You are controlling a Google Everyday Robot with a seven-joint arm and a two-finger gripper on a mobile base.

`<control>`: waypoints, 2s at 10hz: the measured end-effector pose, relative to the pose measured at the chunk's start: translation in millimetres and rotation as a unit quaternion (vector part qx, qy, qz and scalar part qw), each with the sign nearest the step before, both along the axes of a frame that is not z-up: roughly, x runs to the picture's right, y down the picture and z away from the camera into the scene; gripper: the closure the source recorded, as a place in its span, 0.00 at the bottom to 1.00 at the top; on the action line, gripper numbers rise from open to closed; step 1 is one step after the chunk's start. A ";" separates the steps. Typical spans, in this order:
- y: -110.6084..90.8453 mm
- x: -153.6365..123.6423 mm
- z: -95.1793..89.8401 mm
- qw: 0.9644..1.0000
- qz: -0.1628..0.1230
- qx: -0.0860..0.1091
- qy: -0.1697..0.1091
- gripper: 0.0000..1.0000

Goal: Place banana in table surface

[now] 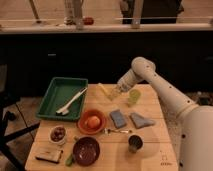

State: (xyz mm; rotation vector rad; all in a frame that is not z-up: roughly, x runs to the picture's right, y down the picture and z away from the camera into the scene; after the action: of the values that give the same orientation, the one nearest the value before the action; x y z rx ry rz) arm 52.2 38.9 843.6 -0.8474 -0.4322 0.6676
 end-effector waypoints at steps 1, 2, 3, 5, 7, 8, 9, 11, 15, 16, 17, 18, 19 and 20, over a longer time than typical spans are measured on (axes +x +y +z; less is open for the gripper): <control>0.0 -0.3 1.2 1.000 0.001 0.000 -0.001 0.98; 0.3 -0.2 2.9 1.000 0.002 0.000 -0.003 0.98; 0.9 0.2 4.6 1.000 0.004 0.000 -0.004 0.98; 2.4 0.6 9.8 1.000 0.007 0.000 -0.006 0.98; 3.7 0.0 14.5 1.000 0.010 0.001 -0.008 0.98; 4.3 -0.2 16.5 1.000 0.011 0.001 -0.009 0.98; 4.1 0.9 18.2 1.000 0.013 0.001 -0.009 0.98; 5.5 5.0 22.9 1.000 0.017 0.001 -0.010 0.98; 9.3 13.2 31.5 1.000 0.024 0.000 -0.012 0.98; 9.4 14.2 32.9 1.000 0.025 0.001 -0.012 0.98; 10.7 16.2 35.1 1.000 0.027 0.000 -0.012 0.98; 10.9 17.5 36.0 1.000 0.028 0.001 -0.012 0.98; 12.5 18.0 37.9 1.000 0.028 0.000 -0.013 0.98; 13.5 18.9 39.5 0.999 0.029 0.000 -0.013 0.97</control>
State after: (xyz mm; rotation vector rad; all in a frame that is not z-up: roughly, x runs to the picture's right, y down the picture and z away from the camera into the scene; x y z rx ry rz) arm 71.1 52.4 883.1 -0.8467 -0.4818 0.7107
